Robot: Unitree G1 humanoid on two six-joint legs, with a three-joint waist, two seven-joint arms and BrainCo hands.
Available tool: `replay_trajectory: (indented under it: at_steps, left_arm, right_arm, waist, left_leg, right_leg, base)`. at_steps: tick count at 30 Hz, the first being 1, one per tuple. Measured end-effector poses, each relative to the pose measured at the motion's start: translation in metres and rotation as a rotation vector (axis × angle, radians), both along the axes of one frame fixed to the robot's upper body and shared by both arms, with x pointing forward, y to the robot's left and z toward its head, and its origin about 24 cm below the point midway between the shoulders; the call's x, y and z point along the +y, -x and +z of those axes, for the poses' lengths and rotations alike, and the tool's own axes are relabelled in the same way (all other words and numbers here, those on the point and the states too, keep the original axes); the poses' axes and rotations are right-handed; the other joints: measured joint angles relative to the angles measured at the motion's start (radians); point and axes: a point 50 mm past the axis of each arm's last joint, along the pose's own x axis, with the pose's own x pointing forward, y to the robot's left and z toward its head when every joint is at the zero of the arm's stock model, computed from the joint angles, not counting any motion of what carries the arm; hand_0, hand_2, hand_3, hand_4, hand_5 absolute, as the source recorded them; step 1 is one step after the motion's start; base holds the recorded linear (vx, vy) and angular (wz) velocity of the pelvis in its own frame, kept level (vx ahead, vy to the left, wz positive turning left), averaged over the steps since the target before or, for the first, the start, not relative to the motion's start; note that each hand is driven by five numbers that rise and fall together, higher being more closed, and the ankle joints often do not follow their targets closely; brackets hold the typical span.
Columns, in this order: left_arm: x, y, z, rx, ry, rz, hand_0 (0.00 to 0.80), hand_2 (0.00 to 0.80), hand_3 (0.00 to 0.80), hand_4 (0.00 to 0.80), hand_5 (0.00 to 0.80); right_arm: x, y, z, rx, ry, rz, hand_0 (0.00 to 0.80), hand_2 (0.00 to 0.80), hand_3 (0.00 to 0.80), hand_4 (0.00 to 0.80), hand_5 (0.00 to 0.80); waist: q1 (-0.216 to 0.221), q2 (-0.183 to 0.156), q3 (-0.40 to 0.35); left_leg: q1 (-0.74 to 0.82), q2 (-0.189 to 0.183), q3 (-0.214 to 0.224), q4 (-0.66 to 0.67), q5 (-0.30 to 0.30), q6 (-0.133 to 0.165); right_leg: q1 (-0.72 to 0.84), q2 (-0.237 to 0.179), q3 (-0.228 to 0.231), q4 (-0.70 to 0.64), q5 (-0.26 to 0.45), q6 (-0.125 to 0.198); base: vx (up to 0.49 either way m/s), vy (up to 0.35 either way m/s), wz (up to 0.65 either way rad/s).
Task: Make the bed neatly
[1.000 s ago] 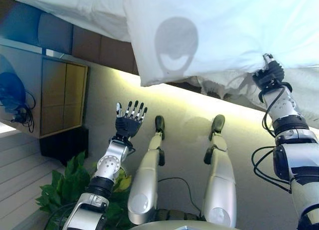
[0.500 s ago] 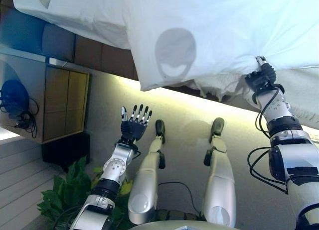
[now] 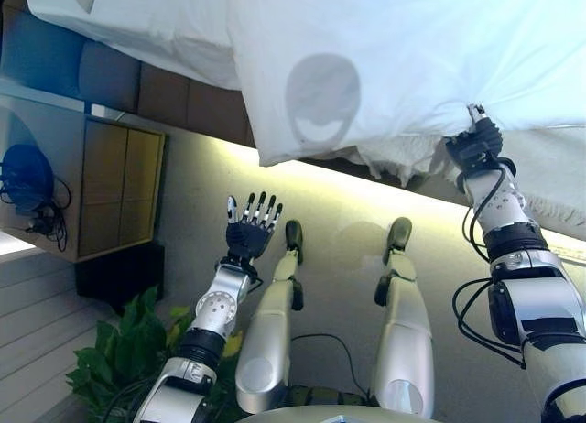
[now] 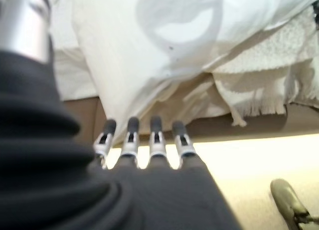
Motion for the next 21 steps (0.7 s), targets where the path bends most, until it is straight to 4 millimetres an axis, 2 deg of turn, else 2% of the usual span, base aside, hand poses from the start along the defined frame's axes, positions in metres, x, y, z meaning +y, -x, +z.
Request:
replay_trajectory:
  at_steps: [4,5,6,21]
  left_arm:
    - [0.000,0.000,-0.001,0.007,-0.002,0.000,0.000,0.000,0.000,0.000,0.000]
    - [0.000,0.000,-0.001,0.008,-0.003,0.000,0.000,0.000,0.000,0.000,0.000]
    - [0.000,-0.001,0.000,0.009,-0.003,-0.001,0.000,0.000,0.000,0.000,0.000]
    - [-0.001,-0.003,0.002,0.003,-0.004,-0.002,0.000,0.000,0.000,0.000,0.000]
  right_arm:
    - [0.022,-0.004,-0.012,0.025,-0.009,0.070,0.000,0.000,0.000,0.000,0.000]
    - [0.027,-0.004,-0.014,0.026,-0.018,0.083,0.364,0.364,0.364,0.364,0.364]
    - [0.032,-0.005,-0.015,0.023,-0.023,0.096,0.800,0.800,0.800,0.800,0.800]
    - [0.042,-0.008,-0.014,0.008,-0.036,0.125,0.800,0.800,0.800,0.800,0.800]
  waist:
    - [0.003,0.000,0.000]
    - [0.003,0.000,0.000]
    - [0.004,0.000,0.000]
    - [0.011,0.000,0.000]
  left_leg:
    - [-0.003,-0.001,-0.002,0.004,0.000,0.000]
    - [-0.005,-0.002,-0.004,0.006,0.000,0.000]
    - [-0.007,-0.003,-0.006,0.006,0.000,0.000]
    - [-0.022,-0.016,-0.024,0.006,0.004,0.005]
  right_leg:
    - [0.000,-0.002,-0.002,0.000,-0.002,0.003]
    - [0.000,-0.004,-0.004,0.001,-0.003,0.004]
    - [0.000,-0.005,-0.006,0.001,-0.003,0.004]
    - [-0.001,-0.019,-0.023,0.001,-0.004,0.007]
  base:
    - [0.000,0.000,0.01]
    - [-0.028,0.003,0.06]
    - [-0.024,0.005,0.08]
    - [0.000,0.001,0.04]
